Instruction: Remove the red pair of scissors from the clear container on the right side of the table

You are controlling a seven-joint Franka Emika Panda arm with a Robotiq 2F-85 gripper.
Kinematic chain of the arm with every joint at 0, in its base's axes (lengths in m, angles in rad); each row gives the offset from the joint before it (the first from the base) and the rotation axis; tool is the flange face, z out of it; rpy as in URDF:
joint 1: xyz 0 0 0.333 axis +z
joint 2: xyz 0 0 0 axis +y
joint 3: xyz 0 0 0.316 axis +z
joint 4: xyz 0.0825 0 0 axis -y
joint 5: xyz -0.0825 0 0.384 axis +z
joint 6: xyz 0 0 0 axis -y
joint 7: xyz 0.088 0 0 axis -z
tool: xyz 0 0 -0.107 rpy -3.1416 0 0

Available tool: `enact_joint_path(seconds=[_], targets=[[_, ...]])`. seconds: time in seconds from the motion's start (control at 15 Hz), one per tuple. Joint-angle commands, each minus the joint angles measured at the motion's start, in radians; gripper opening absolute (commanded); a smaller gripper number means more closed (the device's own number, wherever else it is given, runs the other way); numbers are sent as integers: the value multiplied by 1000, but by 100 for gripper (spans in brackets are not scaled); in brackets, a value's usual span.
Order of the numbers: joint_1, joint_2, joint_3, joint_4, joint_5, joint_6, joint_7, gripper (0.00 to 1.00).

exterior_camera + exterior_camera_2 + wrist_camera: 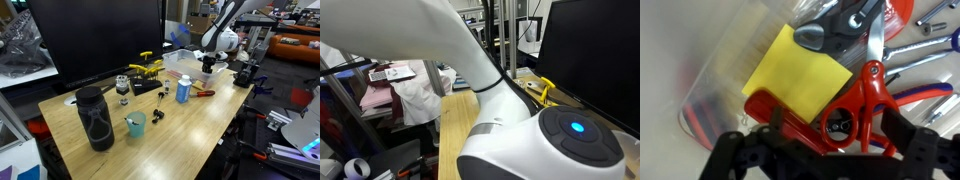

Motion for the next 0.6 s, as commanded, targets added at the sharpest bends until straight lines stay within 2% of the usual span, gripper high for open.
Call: enact_joint_path(seconds=[0.0, 0.2, 0.53], targets=[[-37, 1, 28, 14, 54, -5, -59, 100], [-49, 3, 33, 17, 90, 0, -76, 100], [-104, 5, 84, 29, 237, 6, -144, 100]])
